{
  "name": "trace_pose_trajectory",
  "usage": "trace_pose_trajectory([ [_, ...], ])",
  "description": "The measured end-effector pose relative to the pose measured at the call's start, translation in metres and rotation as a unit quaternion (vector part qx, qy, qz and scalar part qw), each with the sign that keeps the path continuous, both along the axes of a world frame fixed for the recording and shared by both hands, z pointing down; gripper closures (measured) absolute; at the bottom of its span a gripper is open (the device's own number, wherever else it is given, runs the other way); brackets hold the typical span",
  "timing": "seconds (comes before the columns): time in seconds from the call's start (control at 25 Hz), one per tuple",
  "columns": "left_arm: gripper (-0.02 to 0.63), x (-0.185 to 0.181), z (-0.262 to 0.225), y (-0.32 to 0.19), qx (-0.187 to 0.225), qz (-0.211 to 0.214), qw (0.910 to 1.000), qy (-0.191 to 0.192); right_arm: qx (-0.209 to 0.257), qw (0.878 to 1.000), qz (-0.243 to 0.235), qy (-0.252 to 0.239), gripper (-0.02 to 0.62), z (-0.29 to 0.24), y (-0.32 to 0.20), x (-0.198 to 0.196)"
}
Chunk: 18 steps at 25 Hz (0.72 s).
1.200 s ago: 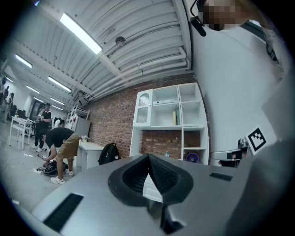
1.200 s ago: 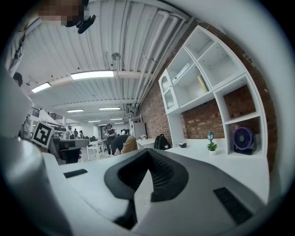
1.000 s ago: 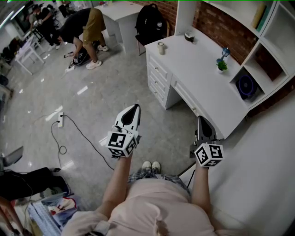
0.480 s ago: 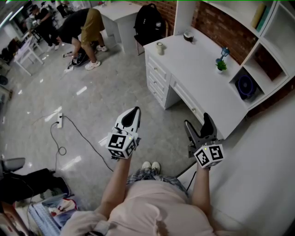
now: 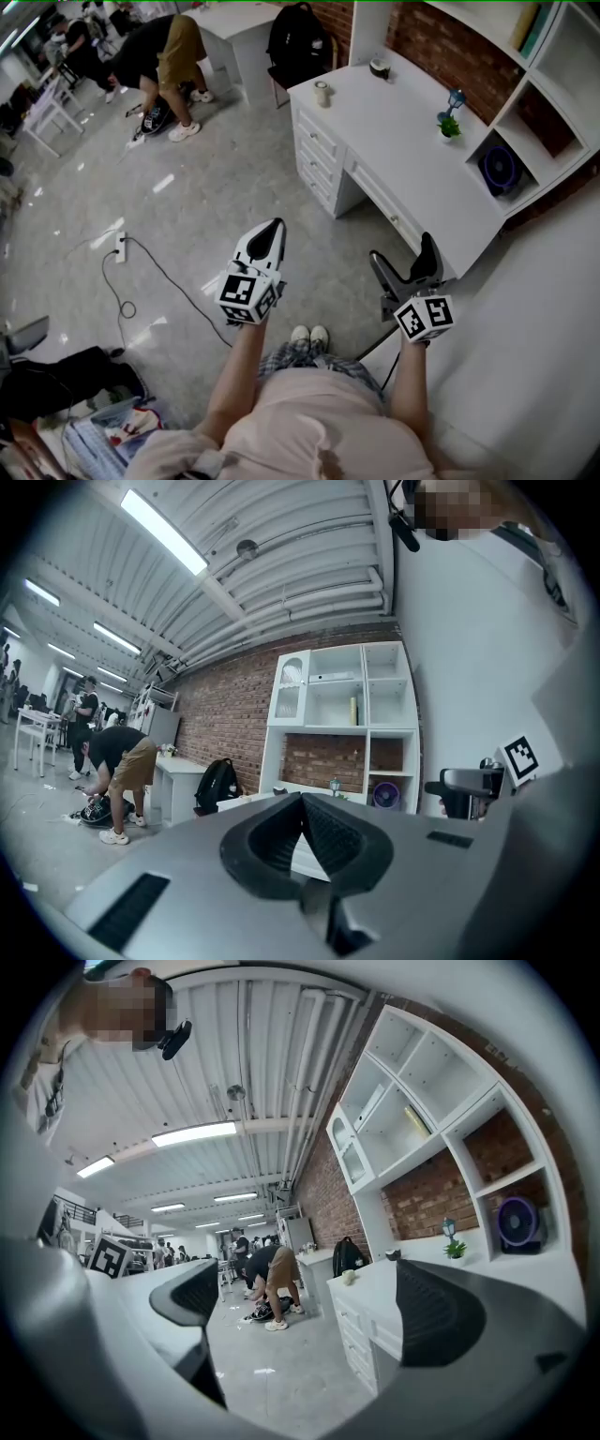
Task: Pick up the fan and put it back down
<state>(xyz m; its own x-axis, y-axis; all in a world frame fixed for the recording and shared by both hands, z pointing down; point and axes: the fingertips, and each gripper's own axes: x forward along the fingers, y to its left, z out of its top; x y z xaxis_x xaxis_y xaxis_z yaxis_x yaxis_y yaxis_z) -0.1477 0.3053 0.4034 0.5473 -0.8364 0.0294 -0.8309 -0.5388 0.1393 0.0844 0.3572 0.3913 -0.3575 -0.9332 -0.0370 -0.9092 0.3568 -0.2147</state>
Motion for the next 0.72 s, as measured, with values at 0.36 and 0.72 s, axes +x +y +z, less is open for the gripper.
trace_pose_trajectory([
  [0.36, 0.578, -0.001, 0.002, -0.007, -0.004, 0.010, 0.9999, 0.005, -0.016, 1.000, 0.009, 0.007, 0.018, 0.007, -0.001, -0.002],
  [0.72, 0.578, -0.011, 0.015, -0.015, -0.012, 0.016, 0.9997, 0.015, -0.019, 1.000, 0.017, 0.014, 0.018, 0.012, -0.010, -0.014],
])
